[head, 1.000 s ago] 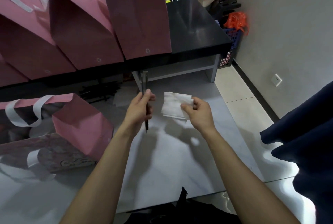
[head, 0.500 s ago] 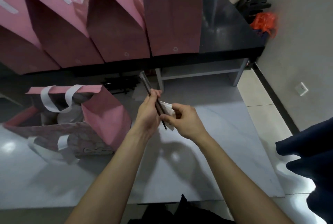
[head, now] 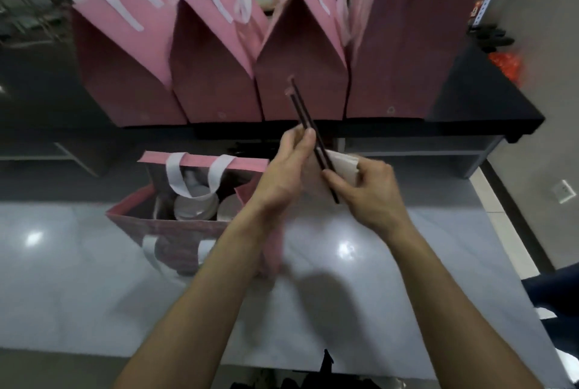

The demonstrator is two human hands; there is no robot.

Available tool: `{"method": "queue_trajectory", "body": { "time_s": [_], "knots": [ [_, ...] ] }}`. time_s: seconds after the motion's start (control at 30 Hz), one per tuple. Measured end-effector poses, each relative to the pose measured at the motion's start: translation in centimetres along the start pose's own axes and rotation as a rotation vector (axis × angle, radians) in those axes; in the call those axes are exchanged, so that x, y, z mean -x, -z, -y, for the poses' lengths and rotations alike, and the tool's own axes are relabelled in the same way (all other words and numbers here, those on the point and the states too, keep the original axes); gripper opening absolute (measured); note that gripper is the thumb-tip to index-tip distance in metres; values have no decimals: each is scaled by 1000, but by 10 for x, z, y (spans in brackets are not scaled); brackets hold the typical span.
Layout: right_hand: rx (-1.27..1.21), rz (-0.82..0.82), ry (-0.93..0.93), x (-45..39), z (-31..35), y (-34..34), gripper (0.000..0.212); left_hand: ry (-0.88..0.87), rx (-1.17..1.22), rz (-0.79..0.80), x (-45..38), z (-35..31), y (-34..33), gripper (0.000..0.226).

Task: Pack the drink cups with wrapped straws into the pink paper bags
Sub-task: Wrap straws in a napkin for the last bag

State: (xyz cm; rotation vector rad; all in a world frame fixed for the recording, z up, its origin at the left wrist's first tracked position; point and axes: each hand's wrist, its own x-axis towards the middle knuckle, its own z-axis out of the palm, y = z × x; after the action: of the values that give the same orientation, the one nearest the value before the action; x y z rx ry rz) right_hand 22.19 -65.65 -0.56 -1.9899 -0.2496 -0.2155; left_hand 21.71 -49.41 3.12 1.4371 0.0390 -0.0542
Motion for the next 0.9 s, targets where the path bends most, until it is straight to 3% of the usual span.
{"method": "queue_trajectory", "body": {
  "time_s": [0.17,0.27,0.37,0.4,0.5,0.6,0.73,0.9],
  "knots": [
    [-317,-43,92,-18,68,-20,21,-403,-502,-18,34,-68,118,23],
    [-511,54,107,-24,98,-56,16,-294,-1001,-29,45,-76,201,32],
    [-530,205,79,-26,117,-95,18,-204,-1363,15,45,-65,251,18],
    [-501,262,49,-25,121,-106,19,-190,-1422,53,43,-61,262,37],
    [-230,442,-51,-21,125,-130,15,-189,-1417,197,36,-49,287,110],
    [182,595,-71,-18,127,-136,13,-169,-1340,292,35,-35,300,147],
    [793,745,-80,-16,140,-149,13,-187,-1179,360,39,-20,308,160],
    [1029,788,-108,-12,141,-165,23,-224,-1118,363,40,-12,311,161]
  ]
}}
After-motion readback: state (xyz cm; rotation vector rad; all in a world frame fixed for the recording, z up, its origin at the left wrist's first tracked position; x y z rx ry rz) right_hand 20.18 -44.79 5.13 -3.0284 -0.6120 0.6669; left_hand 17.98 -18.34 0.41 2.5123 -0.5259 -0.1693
